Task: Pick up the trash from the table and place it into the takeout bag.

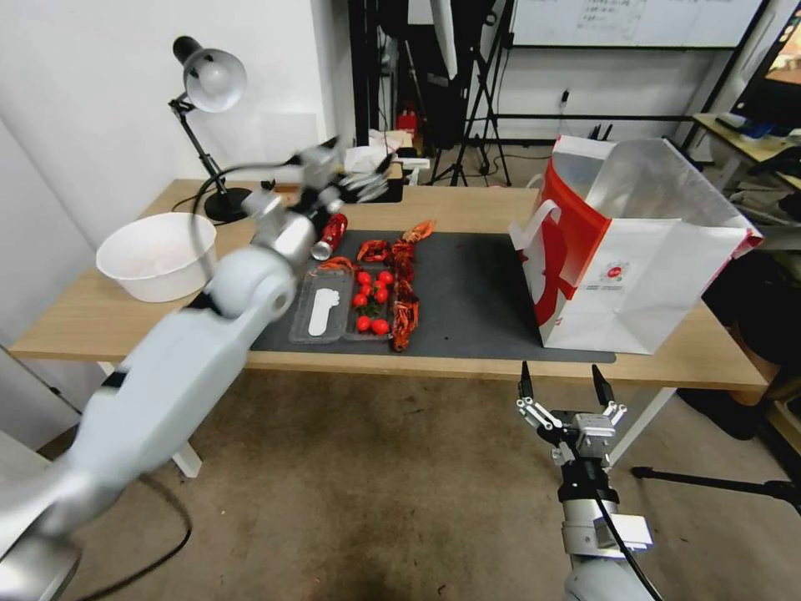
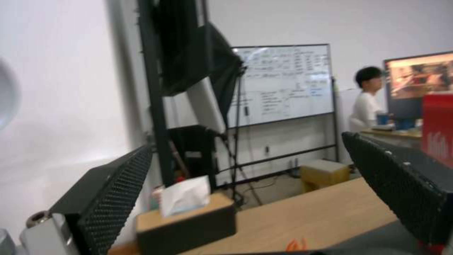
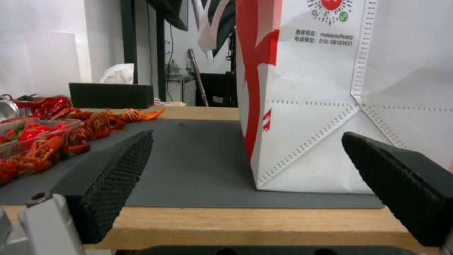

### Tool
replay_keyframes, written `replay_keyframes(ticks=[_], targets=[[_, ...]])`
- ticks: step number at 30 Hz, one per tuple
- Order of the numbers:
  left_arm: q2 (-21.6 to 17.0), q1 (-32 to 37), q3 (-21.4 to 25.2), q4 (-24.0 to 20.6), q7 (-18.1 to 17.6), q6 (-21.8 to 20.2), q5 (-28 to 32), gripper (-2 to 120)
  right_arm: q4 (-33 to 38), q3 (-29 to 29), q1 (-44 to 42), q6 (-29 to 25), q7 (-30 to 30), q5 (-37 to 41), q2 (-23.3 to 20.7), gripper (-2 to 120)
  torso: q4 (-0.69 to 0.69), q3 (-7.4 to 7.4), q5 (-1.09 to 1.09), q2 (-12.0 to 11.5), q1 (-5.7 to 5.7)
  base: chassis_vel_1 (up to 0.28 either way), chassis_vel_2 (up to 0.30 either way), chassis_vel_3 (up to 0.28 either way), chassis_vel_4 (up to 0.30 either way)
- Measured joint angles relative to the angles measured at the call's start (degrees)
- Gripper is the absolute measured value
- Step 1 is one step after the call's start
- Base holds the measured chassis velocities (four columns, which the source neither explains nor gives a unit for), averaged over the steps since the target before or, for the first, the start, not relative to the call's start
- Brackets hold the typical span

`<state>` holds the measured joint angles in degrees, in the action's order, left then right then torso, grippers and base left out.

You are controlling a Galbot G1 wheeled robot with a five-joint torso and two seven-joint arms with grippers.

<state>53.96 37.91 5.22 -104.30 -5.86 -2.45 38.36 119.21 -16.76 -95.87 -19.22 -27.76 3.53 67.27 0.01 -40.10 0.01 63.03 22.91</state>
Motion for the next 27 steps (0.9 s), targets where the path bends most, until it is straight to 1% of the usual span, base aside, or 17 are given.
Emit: replay_keyframes(ticks=[1,3,4,6,7,10,11,12,14,15,18,19,22,23,26,27], targets=[[-0.2,2.0,1.2,-1.0,-0.5,0.0,-0.7,100,0.0,0.0,-0.1,-0.1,-0.1,-0.2,0.1,100,0.00,0.00,-0.03,0.0,0.00,0.000,0.000,0.000,0.000],[-0.5,6.2,3.7,-2.8,-1.4,0.4,-2.6,100,0.0,0.0,-0.4,-0.1,-0.2,-0.4,0.2,100,-0.02,0.00,0.00,0.0,0.00,0.000,0.000,0.000,0.000],[-0.5,6.2,3.7,-2.8,-1.4,0.4,-2.6,100,0.0,0.0,-0.4,-0.1,-0.2,-0.4,0.2,100,-0.02,0.00,0.00,0.0,0.00,0.000,0.000,0.000,0.000],[0.0,10.9,6.9,-4.5,-2.5,0.6,-4.4,100,-0.1,0.0,-0.6,-0.2,-0.4,-0.6,0.3,100,-0.03,-0.01,-0.01,0.0,0.00,0.000,0.000,0.000,0.000],[0.0,10.9,6.9,-4.5,-2.5,0.6,-4.4,100,-0.1,0.0,-0.6,-0.2,-0.4,-0.6,0.3,100,-0.03,-0.01,-0.01,0.0,0.00,0.000,0.000,0.000,0.000],[0.7,17.9,10.8,-7.1,-4.6,-0.1,-6.1,100,-0.3,0.1,-0.7,-0.2,-0.5,-0.9,0.5,100,-0.02,-0.01,-0.03,0.0,0.00,0.000,0.000,0.000,0.000],[0.7,17.9,10.8,-7.1,-4.6,-0.1,-6.1,100,-0.3,0.1,-0.7,-0.2,-0.5,-0.9,0.5,100,-0.02,-0.01,-0.03,0.0,0.00,0.000,0.000,0.000,0.000],[0.8,20.1,12.0,-7.9,-5.3,-0.5,-6.4,100,-0.4,0.2,-0.7,-0.2,-0.5,-0.9,0.5,100,-0.01,-0.01,0.00,0.0,0.00,0.000,0.000,0.000,0.000],[1.0,24.0,14.5,-9.3,-6.1,-1.0,-7.2,100,-0.4,0.3,-0.7,-0.2,-0.6,-1.0,0.6,100,-0.01,-0.01,-0.02,0.0,0.00,0.000,0.000,0.000,0.000],[1.0,24.0,14.5,-9.3,-6.1,-1.0,-7.2,100,-0.4,0.3,-0.7,-0.2,-0.6,-1.0,0.6,100,-0.01,-0.01,-0.02,0.0,0.00,0.000,0.000,0.000,0.000],[1.3,30.0,18.7,-10.8,-6.7,-0.9,-8.8,100,-0.5,0.4,-0.6,-0.2,-0.6,-1.2,0.6,100,-0.01,-0.01,-0.01,0.0,0.00,0.000,0.000,0.000,0.000],[1.3,30.0,18.7,-10.8,-6.7,-0.9,-8.8,100,-0.5,0.4,-0.6,-0.2,-0.6,-1.2,0.6,100,-0.01,-0.01,-0.01,0.0,0.00,0.000,0.000,0.000,0.000],[2.2,35.3,22.8,-11.5,-6.8,0.8,-9.3,100,-0.8,0.4,-0.7,-0.2,-0.8,-1.3,0.6,100,-0.01,0.00,-0.01,0.0,0.00,0.000,0.000,0.000,0.000],[2.2,35.3,22.8,-11.5,-6.8,0.8,-9.3,100,-0.8,0.4,-0.7,-0.2,-0.8,-1.3,0.6,100,-0.01,0.00,-0.01,0.0,0.00,0.000,0.000,0.000,0.000],[3.6,39.6,25.5,-11.6,-6.8,2.7,-10.3,100,-1.0,0.4,-0.7,-0.2,-0.9,-1.4,0.7,100,-0.02,0.00,-0.01,0.0,0.00,0.000,0.000,0.000,0.000],[3.6,39.6,25.5,-11.6,-6.8,2.7,-10.3,100,-1.0,0.4,-0.7,-0.2,-0.9,-1.4,0.7,100,-0.02,0.00,-0.01,0.0,0.00,0.000,0.000,0.000,0.000]])
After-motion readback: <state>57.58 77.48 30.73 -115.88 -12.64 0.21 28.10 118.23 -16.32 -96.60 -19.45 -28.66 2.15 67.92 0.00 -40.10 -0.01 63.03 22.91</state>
